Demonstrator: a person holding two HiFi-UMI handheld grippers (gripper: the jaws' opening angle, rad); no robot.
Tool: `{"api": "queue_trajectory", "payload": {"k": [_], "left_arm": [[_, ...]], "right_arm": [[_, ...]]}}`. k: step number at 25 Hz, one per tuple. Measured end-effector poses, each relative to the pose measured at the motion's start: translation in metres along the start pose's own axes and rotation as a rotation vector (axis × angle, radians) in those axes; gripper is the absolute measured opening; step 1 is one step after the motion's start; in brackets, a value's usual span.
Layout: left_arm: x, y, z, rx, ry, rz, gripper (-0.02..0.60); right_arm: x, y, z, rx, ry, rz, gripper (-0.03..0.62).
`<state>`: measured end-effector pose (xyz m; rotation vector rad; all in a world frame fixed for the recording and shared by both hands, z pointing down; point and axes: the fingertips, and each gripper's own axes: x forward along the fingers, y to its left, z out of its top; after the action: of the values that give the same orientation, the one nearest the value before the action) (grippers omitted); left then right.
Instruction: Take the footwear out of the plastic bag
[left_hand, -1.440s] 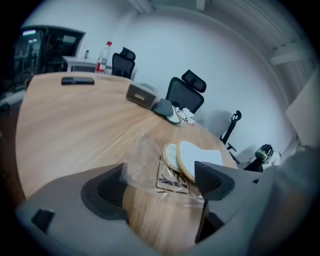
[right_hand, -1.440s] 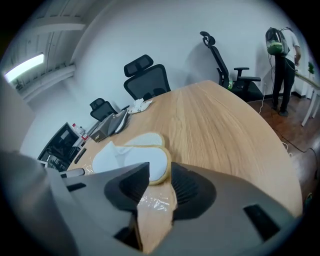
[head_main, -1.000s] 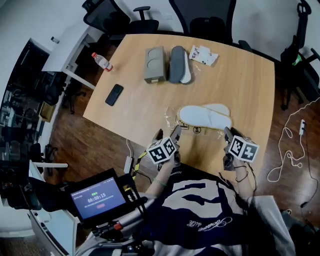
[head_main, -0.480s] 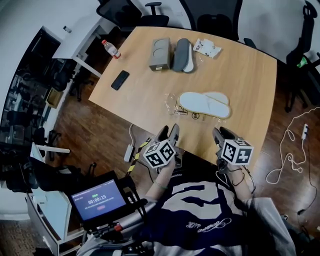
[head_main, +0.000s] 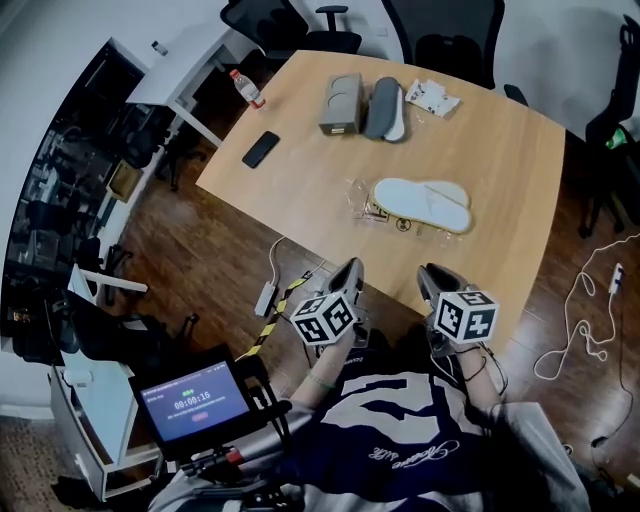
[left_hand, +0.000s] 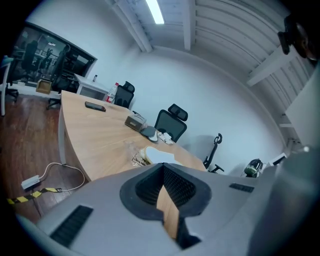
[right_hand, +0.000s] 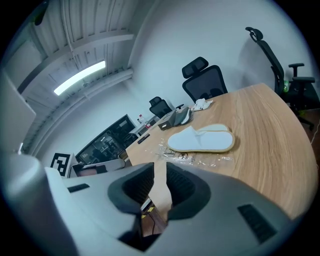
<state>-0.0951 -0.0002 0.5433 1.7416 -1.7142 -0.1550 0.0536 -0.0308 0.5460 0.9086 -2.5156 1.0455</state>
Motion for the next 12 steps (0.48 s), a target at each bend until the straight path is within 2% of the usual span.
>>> {"api": "queue_trajectory", "payload": {"k": [2, 6, 12], "left_arm": [[-0.003, -0.003, -0.003, 0.038, 0.020, -0.027, 0.003], [-0.015, -0.008, -0.007, 0.065, 0.052, -0.081, 0.003], [-0.051, -0.009, -0.006, 0.136, 0.089, -0.192, 0.003]], "right_arm": [[0.002, 0.012, -0.003, -0.025, -0.009, 0.014, 0.051], [0.004, 0.039, -0.011, -0.042, -0.019, 0.046, 0.052], [0.006, 0.081, -0.031, -0.052, -0.041, 0.010, 0.052]]}}
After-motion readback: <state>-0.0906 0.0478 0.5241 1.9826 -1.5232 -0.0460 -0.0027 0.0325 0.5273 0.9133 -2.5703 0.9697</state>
